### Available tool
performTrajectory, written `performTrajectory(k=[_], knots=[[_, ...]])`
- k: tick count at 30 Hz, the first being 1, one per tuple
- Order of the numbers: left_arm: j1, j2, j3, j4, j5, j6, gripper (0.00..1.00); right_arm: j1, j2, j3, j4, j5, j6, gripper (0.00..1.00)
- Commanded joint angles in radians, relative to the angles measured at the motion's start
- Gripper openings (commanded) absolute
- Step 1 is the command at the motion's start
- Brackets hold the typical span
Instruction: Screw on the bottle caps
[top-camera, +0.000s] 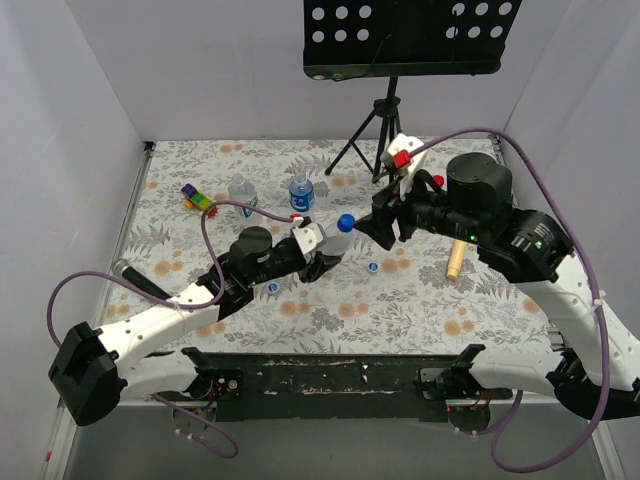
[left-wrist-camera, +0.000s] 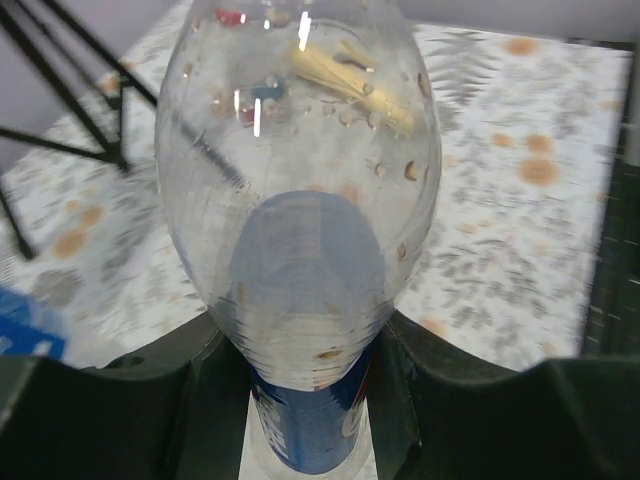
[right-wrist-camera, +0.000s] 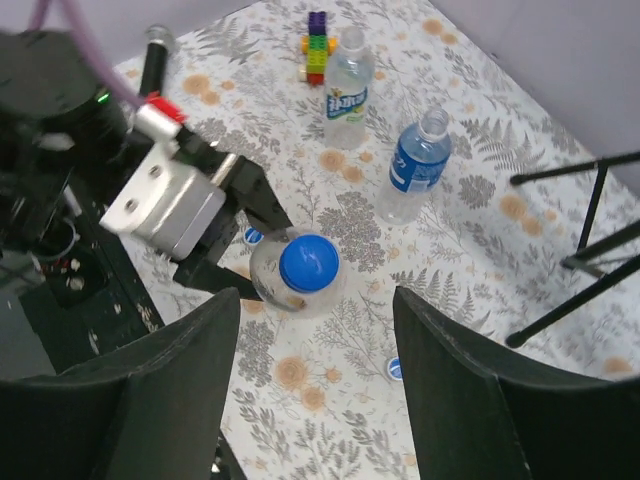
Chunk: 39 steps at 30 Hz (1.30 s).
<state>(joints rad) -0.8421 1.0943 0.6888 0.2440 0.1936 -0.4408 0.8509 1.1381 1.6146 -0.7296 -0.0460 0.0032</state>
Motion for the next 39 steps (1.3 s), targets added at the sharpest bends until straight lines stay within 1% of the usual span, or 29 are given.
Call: performTrajectory(k=[1,2,5,10,16,29,36,37,39], knots=[[0.057,0.016,0.057,-0.068,0.518,-0.096,0.40,-0.004,-0.020,0.056,-0.157,-0.247,-0.320,0.70],[0.064,0.024,0.058,-0.063,0.593,-0.105,0.40,-0.004,-0.023,0.057,-0.177,-0.283,-0.354,0.70],[0.081,0.035,0.067,-0.055,0.708,-0.127,0.40,-0.003,-0.020,0.077,-0.243,-0.351,-0.452,0.69],[0.089,0.061,0.087,-0.074,0.819,-0.128,0.41,-0.004,0.002,0.113,-0.295,-0.406,-0.529,0.67],[0.089,0.068,0.087,-0.080,0.857,-0.118,0.41,-0.003,0.046,0.134,-0.326,-0.469,-0.563,0.64],[0.087,0.055,0.078,-0.081,0.880,-0.078,0.41,-0.004,0.130,0.182,-0.372,-0.543,-0.568,0.52],[0.089,0.046,0.075,-0.077,0.877,-0.072,0.41,-0.004,0.152,0.174,-0.393,-0.558,-0.566,0.40],[0.089,0.047,0.074,-0.075,0.874,-0.072,0.41,-0.003,0.153,0.171,-0.398,-0.557,-0.562,0.34],[0.089,0.044,0.072,-0.074,0.866,-0.070,0.41,-0.003,0.157,0.165,-0.396,-0.548,-0.551,0.18]])
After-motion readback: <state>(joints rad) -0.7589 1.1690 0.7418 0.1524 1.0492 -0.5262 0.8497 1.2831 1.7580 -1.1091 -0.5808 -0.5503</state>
